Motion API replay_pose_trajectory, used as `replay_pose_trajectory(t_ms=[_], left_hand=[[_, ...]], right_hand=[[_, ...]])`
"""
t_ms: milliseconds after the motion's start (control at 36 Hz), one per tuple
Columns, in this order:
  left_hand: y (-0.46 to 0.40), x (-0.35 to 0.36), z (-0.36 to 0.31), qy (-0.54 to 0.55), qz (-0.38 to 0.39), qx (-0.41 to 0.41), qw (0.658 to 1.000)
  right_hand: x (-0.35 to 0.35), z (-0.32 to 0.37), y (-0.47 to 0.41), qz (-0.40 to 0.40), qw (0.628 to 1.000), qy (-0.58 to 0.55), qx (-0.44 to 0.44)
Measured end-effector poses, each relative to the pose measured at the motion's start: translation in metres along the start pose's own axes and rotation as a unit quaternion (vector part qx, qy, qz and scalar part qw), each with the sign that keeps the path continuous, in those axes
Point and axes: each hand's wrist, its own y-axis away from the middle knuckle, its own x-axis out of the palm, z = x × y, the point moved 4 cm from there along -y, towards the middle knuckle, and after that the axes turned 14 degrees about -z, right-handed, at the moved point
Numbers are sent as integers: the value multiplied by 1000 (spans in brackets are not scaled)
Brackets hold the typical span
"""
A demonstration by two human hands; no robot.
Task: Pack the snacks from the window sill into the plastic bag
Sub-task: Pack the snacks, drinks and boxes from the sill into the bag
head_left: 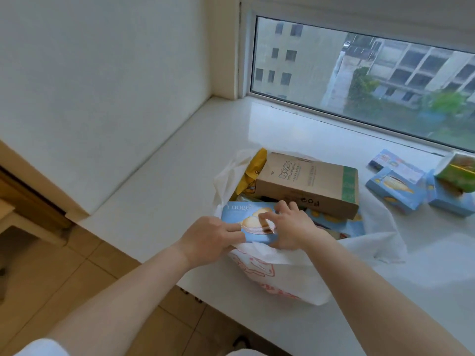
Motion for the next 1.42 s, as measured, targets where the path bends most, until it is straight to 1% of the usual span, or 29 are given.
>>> replay_pose_trajectory(t_ms=[83, 139, 194, 250, 306, 361, 417, 472, 556, 639, 694, 750, 778, 806, 861, 917, 944, 1000, 1083, 1222, 1333, 1417], left_hand=[[0, 0, -1, 10, 2, 4, 1000], [-3, 0, -1, 16, 16, 5, 1000], [-5, 2, 0, 9, 32, -6, 999], [-7, 6, 7, 2, 43, -38, 998], [-13, 8, 11, -16, 43, -50, 998], [-24, 5, 5, -30, 39, -19, 999], [-36, 0, -10, -27, 35, 31, 999], [-41, -1, -18, -13, 37, 51, 998], [-40, 10, -5, 0, 69, 11, 998], [-39, 22, 7, -10, 118, -20, 993], [-44, 26, 5, -22, 141, -21, 989], [-53, 27, 4, -21, 178, -41, 983], [-59, 28, 3, -13, 182, -58, 982], [-67, 29, 1, 3, 161, -73, 984], [-90, 34, -6, 48, 93, -96, 990], [-118, 43, -18, 65, 45, -76, 994], [-133, 48, -27, 61, 36, -59, 996], [-167, 58, -44, 48, 52, -49, 996], [-216, 77, -69, 69, 78, -59, 993], [-292, 115, -112, 140, 104, -100, 980], [-338, 162, -134, 178, 119, -179, 960], [-367, 196, -147, 172, 147, -214, 950]], right_hand=[[-12, -5, -17, 22, 997, -69, 17], [-13, 0, -25, 27, 997, -73, 9], [-7, 5, -28, 39, 997, -59, 8], [-3, 6, -27, 50, 999, -15, -1], [-1, 6, -22, 56, 998, 22, -8], [-1, 3, -19, 48, 998, 48, 1], [0, -4, -15, 43, 997, 64, 18], [4, -10, -15, 51, 996, 61, 36], [13, -11, -17, 65, 996, 26, 54], [17, -10, -17, 66, 997, -16, 37], [10, -17, -14, 39, 998, -43, 31], [-4, -28, -8, -25, 998, -49, 23], [-11, -35, -3, -62, 996, -57, 27], [-18, -42, 2, -103, 991, -78, 38], [-28, -62, 18, -185, 972, -120, 76], [-38, -85, 34, -252, 951, -139, 115], [-43, -97, 42, -281, 939, -147, 134], [-50, -121, 58, -317, 920, -157, 171], [-53, -163, 82, -321, 905, -164, 224], [-55, -238, 119, -314, 886, -161, 300], [-54, -299, 138, -309, 867, -170, 352], [-47, -342, 148, -297, 856, -188, 379]])
